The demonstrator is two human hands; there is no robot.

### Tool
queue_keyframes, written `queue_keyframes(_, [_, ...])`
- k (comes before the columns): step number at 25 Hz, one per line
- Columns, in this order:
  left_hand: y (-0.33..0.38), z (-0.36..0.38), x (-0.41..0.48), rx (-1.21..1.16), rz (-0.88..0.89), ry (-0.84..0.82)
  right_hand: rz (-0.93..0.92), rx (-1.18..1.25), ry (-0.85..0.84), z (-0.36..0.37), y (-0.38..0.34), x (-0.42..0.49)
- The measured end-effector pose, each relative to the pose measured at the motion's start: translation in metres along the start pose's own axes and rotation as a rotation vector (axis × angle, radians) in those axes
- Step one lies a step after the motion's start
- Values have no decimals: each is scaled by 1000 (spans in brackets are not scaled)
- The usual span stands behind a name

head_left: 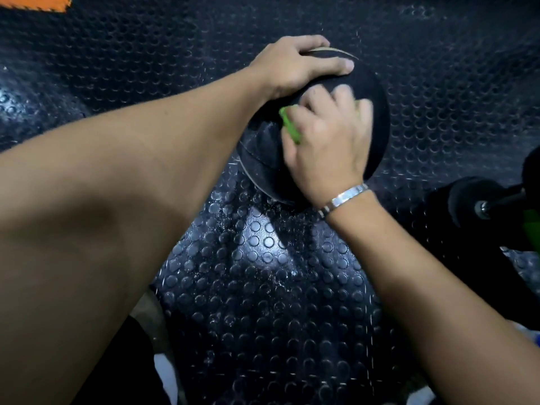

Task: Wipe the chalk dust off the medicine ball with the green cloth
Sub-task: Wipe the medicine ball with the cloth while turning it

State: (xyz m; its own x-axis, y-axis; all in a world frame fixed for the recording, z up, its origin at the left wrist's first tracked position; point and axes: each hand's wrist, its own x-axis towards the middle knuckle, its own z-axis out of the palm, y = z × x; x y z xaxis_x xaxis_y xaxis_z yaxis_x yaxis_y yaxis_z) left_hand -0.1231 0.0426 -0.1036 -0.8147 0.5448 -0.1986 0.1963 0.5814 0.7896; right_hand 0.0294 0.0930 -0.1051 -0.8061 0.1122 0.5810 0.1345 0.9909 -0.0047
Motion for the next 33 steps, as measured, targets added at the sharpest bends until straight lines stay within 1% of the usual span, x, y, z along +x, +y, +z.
queue_keyframes(1, [1,0,1,1,2,11,-61,2,-28,2,-6,-9])
queue_keyframes(3, [-1,-1,-1,0,5,32,-245,40,-84,-2,0,-39])
queue_keyframes(4, [-1,-2,-2,4,7,24,-272,47,-97,-7,11,-43])
queue_keyframes(5, [-2,-2,0,4,6,13,-236,41,-74,-9,20,-38])
queue_keyframes(7, [-1,1,0,-4,2,-22,-44,29,12,-4,16,-24])
queue_keyframes(8, [2,0,0,3,-6,-21,11,37,43,0,8,-23])
queue_keyframes(9, [3,-1,0,9,-8,-4,1,64,53,5,1,-31])
queue_keyframes(10, [2,-1,0,18,-5,18,-51,98,46,8,-2,-46])
queue_keyframes(12, [-3,-4,-2,9,-17,17,-154,149,15,10,10,-84])
queue_keyframes(13, [-4,-5,-1,8,-28,12,-171,161,8,6,19,-94])
queue_keyframes(15, [-8,-4,1,-38,-28,21,-130,163,51,5,25,-91])
queue_keyframes(17, [-8,-1,4,-54,-14,35,-25,120,124,4,15,-56])
queue_keyframes(19, [-8,1,8,-88,1,21,63,39,132,7,5,-9])
queue_keyframes(20, [-8,2,9,-111,-4,1,69,13,116,8,-1,4])
queue_keyframes(22, [-7,1,10,-115,-21,13,-32,21,58,13,-11,-7])
queue_keyframes(24, [-7,-1,6,-64,-39,56,-178,32,-55,9,-13,-53])
queue_keyframes(25, [-6,-1,5,-30,-46,62,-215,31,-82,4,-8,-69])
queue_keyframes(27, [-4,-1,2,24,-40,51,-186,38,-69,4,-3,-61])
queue_keyframes(29, [1,-1,0,38,-30,32,-86,0,-26,5,-9,-26])
queue_keyframes(31, [4,-2,1,34,-36,49,22,-62,33,9,-16,1])
queue_keyframes(32, [2,-2,1,24,-45,46,30,-66,32,10,-19,0])
queue_keyframes(33, [0,-1,1,16,-45,40,-6,-65,-4,12,-24,-12])
